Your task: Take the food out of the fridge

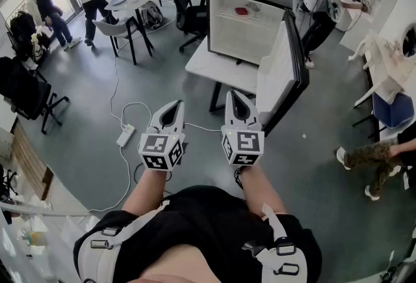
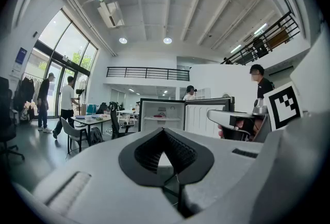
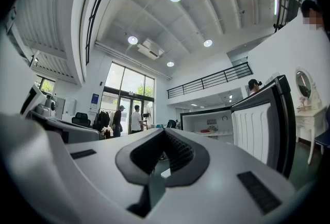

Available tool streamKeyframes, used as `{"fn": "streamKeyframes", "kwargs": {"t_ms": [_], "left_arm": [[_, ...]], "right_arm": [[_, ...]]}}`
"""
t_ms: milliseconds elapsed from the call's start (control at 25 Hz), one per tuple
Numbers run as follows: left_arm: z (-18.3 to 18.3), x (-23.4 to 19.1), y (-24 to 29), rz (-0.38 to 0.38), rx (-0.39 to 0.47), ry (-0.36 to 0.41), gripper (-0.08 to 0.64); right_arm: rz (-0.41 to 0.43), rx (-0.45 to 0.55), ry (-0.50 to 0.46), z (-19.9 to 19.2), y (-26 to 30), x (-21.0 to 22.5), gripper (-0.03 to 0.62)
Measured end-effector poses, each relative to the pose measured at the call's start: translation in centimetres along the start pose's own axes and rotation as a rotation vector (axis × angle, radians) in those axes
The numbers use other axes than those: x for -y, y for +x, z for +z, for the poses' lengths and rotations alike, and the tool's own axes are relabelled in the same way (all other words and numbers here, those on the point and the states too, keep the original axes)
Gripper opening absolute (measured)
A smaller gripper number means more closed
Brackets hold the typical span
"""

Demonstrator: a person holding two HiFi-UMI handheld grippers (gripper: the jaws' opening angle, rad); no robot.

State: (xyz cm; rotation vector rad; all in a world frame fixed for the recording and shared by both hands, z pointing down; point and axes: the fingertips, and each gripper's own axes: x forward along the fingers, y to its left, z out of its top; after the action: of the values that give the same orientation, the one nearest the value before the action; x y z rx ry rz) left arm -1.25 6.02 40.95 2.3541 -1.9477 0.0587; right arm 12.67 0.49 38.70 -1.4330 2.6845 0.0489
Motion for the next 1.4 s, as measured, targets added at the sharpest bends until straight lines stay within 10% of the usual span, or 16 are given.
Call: {"fn": "streamKeyframes", "kwargs": {"t_ms": [1400], "left_arm": [[-3.7, -7.5, -0.8, -0.040, -0.033, -0.031, 0.000]], "right_arm": [[-0.044, -0.050, -0.014, -4.2, 4.1, -5.2, 0.008]]}}
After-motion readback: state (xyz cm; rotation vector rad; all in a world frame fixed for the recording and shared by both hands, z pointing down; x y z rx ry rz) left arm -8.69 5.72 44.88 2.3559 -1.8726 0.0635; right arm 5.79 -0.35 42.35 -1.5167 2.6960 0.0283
